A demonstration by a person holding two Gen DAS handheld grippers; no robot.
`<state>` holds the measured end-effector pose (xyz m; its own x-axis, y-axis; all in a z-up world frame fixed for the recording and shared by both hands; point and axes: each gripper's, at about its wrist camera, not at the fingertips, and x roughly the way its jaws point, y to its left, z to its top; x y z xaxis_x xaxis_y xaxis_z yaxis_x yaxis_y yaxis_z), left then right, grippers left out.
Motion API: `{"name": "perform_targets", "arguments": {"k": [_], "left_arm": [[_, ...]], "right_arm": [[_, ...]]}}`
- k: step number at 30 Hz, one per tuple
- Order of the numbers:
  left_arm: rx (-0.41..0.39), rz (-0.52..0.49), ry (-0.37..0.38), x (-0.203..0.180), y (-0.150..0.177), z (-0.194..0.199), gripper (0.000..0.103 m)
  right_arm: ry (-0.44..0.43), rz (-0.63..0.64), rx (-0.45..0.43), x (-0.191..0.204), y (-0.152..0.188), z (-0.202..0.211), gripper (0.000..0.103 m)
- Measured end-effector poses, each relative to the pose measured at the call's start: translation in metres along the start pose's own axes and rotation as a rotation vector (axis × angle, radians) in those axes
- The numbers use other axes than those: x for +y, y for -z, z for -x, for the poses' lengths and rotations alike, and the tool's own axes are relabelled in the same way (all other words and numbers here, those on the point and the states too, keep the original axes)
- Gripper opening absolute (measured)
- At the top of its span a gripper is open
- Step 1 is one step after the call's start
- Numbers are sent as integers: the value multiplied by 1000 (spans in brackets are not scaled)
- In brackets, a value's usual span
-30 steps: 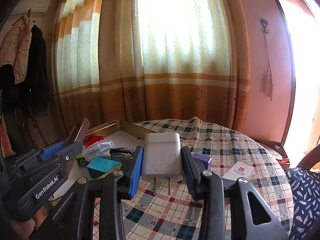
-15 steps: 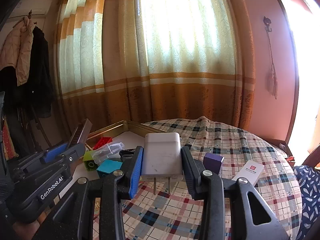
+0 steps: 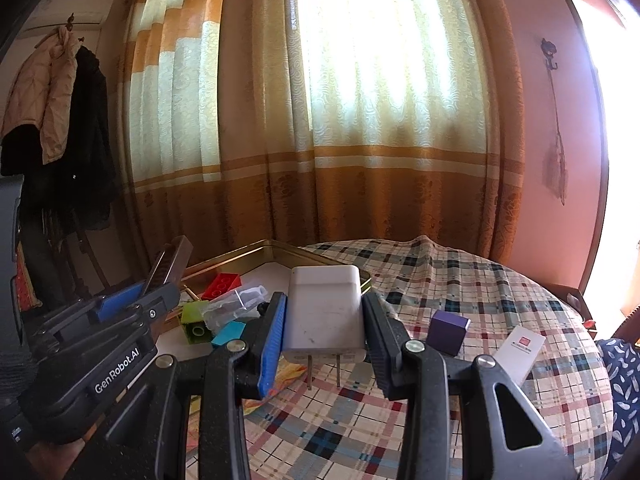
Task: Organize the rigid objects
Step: 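Lower the comb and charger with both grippers over the gold tray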
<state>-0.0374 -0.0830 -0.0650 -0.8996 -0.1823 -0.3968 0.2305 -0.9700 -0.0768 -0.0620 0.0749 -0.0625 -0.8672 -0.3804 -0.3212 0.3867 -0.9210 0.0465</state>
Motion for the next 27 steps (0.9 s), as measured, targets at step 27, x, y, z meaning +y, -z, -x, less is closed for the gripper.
{"name": "perform_targets", "arguments": {"k": [27], "left_arm": [[72, 57, -136, 44, -3, -19, 24]], "right_arm": [[-132, 108, 32, 53, -6, -29, 41]]}}
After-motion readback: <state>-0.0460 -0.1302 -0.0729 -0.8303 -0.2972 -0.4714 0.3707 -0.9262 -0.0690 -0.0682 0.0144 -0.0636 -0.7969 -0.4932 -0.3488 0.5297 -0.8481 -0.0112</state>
